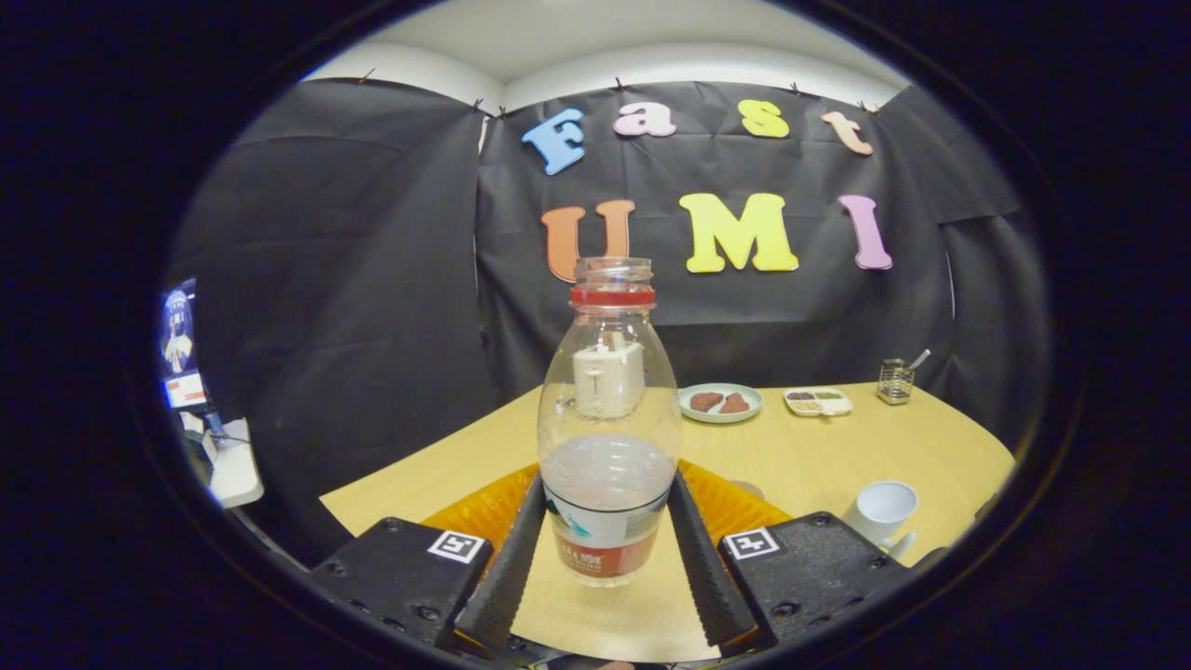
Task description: Take the bottle from table, then pour the juice into the cup, finally place the bottle on the coaster
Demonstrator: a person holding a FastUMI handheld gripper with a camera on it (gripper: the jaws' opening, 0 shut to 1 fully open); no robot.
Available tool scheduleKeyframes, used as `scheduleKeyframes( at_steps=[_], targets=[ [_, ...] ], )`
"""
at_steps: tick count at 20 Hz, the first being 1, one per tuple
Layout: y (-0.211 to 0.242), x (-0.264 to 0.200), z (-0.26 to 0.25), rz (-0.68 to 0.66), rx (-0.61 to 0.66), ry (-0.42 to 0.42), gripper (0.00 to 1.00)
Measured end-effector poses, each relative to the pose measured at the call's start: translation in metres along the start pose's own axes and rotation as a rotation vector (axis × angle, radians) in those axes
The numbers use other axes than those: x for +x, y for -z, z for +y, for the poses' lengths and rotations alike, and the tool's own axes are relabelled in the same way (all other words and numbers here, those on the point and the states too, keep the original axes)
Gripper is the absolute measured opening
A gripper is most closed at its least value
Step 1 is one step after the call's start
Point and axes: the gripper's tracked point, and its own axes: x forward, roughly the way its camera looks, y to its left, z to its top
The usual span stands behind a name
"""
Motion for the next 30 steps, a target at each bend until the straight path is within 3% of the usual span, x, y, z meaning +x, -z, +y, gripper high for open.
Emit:
scheduleKeyframes(
  at_steps=[7, 30],
  targets=[
    [-0.008, -0.010, 0.011, -0.043, 0.187, -0.061, 0.76],
    [0.005, 0.002, -0.066, -0.160, 1.104, -0.130, 0.75]
  ],
)
